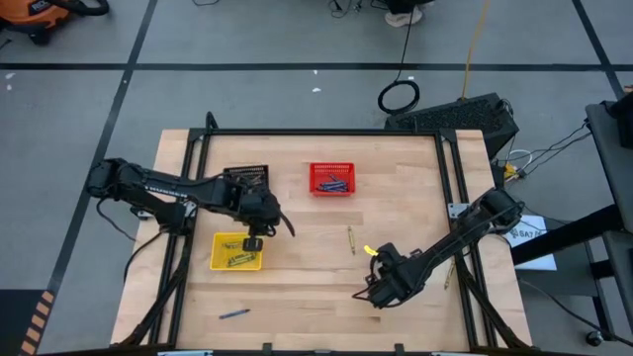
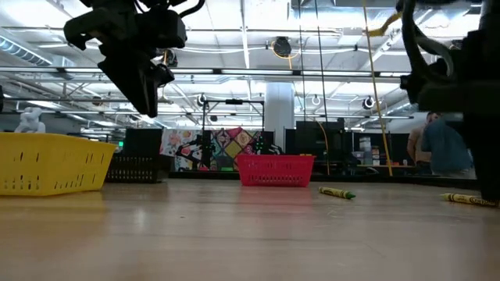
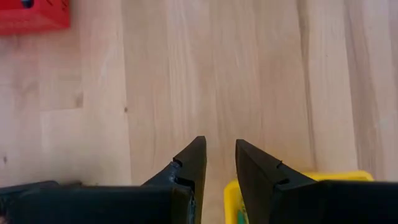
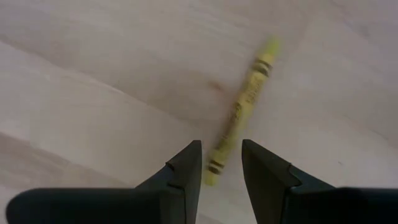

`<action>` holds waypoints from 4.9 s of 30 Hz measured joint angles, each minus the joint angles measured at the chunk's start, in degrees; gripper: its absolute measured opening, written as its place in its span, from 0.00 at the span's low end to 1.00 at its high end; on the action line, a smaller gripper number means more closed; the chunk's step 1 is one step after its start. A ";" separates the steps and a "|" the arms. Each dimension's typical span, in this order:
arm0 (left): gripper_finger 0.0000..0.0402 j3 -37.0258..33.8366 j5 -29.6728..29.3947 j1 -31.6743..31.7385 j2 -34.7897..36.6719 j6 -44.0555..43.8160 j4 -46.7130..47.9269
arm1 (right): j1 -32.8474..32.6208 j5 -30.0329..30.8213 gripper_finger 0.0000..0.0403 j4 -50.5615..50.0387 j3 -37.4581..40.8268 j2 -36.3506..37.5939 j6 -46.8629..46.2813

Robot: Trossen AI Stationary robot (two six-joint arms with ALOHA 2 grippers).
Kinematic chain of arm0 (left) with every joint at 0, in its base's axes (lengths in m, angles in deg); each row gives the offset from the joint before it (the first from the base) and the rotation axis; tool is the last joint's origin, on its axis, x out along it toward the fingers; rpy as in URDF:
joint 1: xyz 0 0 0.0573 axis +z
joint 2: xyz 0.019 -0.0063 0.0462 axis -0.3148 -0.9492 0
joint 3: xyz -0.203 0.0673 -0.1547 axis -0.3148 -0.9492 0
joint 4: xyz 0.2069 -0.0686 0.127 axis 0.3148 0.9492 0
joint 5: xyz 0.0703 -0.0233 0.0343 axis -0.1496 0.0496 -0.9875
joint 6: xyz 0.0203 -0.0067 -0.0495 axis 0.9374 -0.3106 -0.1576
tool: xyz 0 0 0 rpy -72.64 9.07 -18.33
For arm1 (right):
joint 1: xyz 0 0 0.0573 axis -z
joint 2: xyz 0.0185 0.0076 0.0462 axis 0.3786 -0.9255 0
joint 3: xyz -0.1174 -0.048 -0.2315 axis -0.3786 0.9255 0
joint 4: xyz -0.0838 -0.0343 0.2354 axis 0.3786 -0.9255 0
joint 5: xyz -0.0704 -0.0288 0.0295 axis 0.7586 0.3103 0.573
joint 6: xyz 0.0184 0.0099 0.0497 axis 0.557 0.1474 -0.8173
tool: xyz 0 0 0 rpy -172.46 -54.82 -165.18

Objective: Sort crayons
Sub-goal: Put the light green crayon into the yellow bin

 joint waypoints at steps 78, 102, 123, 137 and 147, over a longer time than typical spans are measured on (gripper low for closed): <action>0.21 -0.07 5.83 -1.74 -9.76 -0.08 -57.97 | 2.78 35.21 0.00 59.31 11.21 21.97 70.78; 0.21 -0.04 11.78 -1.65 -9.76 -4.50 -64.96 | 7.25 29.94 0.00 62.20 11.21 22.02 75.10; 0.03 -0.04 12.38 -1.72 -9.72 -1.11 -66.30 | 10.47 21.84 0.01 65.42 11.19 21.97 77.20; 0.04 0.75 10.40 -1.61 -7.32 -1.03 -51.33 | 9.85 22.01 0.18 63.30 11.17 22.02 73.91; 0.04 0.59 10.12 -3.25 1.34 -4.42 -23.34 | 9.44 21.91 0.26 59.17 11.17 22.02 74.13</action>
